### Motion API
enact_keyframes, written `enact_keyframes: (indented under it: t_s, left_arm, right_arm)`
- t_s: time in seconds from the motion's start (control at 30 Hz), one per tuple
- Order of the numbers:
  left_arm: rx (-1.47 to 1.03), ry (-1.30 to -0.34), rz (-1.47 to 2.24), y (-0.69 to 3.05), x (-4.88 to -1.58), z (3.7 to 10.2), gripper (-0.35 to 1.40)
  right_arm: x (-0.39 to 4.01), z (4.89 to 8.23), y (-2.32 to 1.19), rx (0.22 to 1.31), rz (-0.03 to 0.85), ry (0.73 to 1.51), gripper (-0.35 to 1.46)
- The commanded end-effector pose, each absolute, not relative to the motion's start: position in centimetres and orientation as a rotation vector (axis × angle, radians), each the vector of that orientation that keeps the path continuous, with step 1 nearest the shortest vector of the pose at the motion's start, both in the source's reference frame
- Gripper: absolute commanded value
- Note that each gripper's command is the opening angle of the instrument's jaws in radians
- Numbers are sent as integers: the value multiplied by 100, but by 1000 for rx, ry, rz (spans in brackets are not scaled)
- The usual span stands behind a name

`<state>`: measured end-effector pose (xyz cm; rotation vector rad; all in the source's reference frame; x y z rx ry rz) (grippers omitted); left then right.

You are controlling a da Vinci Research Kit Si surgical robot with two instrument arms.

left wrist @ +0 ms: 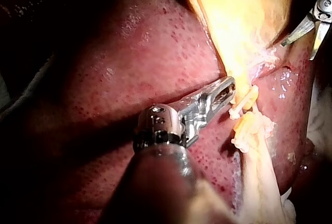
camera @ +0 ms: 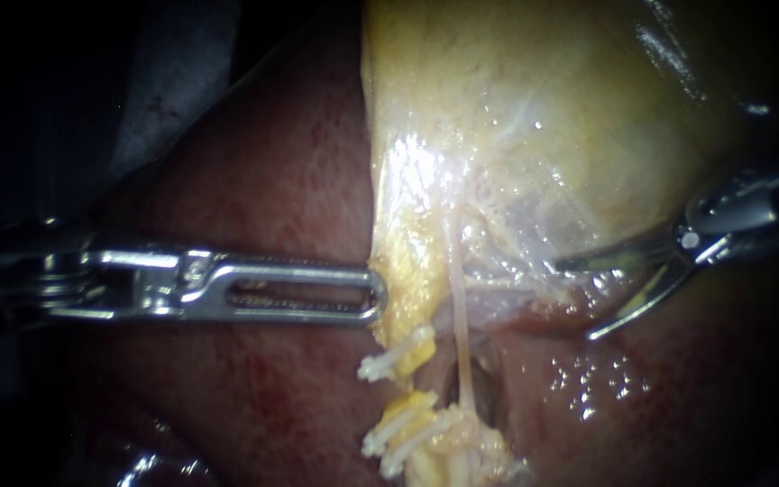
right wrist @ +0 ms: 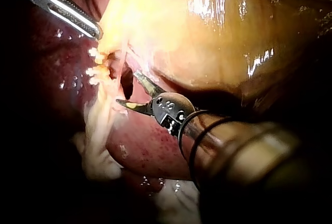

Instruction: Go back from the cut left tube

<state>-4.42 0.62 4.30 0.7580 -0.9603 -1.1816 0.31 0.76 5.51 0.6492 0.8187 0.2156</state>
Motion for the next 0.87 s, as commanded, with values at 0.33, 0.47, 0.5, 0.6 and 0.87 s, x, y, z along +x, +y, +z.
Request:
enact_keyframes:
  t_s: [0.33, 0.47, 0.5, 0.6, 0.87]
  left_arm:
    - [758, -960, -1182, 62, -443, 430, -35]
    - [758, -960, -1182, 62, -444, 431, -35]
    - [758, -960, -1182, 62, -444, 431, -35]
    - [758, -960, -1182, 62, -444, 431, -35]
    - [758, -960, -1183, 63, -444, 430, -35]
  right_arm:
    - [28, 548, 79, 645, 220, 821, 71]
    - [28, 548, 79, 645, 220, 821, 71]
    - [28, 548, 79, 645, 220, 821, 72]
    - [27, 548, 79, 645, 220, 821, 72]
    - [26, 548, 79, 646, 220, 821, 72]
